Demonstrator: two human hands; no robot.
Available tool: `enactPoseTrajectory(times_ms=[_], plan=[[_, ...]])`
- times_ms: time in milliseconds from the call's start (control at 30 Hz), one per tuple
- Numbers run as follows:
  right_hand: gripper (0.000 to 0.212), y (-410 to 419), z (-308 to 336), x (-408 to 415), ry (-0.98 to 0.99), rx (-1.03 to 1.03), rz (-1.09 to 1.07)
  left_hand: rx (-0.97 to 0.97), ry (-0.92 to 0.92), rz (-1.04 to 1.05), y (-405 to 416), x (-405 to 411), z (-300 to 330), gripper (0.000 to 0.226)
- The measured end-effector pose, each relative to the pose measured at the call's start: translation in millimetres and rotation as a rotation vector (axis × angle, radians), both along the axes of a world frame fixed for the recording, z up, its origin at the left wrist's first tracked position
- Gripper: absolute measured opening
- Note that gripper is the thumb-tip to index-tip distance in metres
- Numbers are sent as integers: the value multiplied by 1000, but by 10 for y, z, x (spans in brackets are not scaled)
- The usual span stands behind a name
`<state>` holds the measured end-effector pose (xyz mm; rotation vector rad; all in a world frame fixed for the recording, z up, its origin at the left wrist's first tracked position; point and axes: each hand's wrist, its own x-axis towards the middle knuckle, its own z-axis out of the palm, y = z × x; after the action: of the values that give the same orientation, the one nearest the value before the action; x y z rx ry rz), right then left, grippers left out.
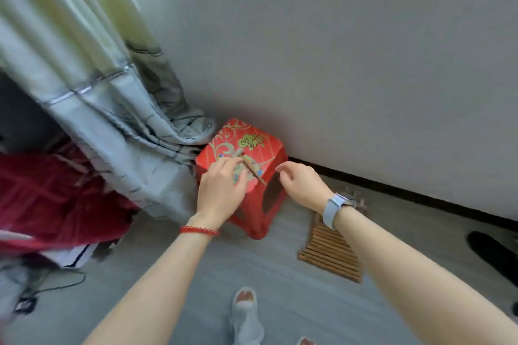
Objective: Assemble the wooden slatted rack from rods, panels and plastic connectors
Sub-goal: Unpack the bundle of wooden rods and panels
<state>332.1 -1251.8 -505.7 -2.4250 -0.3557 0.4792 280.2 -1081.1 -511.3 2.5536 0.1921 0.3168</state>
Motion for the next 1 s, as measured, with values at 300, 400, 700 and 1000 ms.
enactPoseTrajectory(times_ms=[300, 400, 700, 1000], plan=[[28, 2673, 1474, -737, -246, 245, 505, 31, -221, 490, 2380, -1430, 1526, 26], [27, 3861, 1834, -1190, -318, 292, 670, 112, -282, 618, 3437, -2157, 1917, 25], [28, 6735, 2777, -2449, -436, 435, 953, 298, -305, 936, 5937, -3973, 3006, 23], [30, 8976, 3520, -2852, -598, 525, 1063, 419, -360, 1066, 7793, -4655, 3558, 27]])
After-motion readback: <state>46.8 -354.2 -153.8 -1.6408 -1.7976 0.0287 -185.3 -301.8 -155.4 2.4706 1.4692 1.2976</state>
